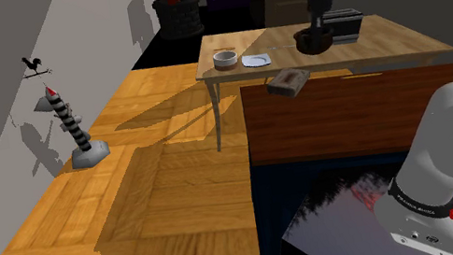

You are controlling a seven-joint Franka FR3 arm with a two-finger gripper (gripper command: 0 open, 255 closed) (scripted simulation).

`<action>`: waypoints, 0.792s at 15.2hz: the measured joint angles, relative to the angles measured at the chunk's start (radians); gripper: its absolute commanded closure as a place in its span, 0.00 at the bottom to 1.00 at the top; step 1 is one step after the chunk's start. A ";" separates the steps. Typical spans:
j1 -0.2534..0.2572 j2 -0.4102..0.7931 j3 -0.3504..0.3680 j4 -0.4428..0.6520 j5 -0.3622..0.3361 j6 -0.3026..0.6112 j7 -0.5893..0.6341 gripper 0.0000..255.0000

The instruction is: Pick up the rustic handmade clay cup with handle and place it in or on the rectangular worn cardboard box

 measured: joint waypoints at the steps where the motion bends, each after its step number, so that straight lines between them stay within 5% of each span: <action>1: 0.012 0.058 -0.019 0.049 0.030 0.007 -0.021 1.00; 5: 0.030 0.240 -0.065 0.210 0.140 0.005 -0.098 1.00; 12: 0.026 0.292 -0.073 0.165 0.174 0.093 -0.116 1.00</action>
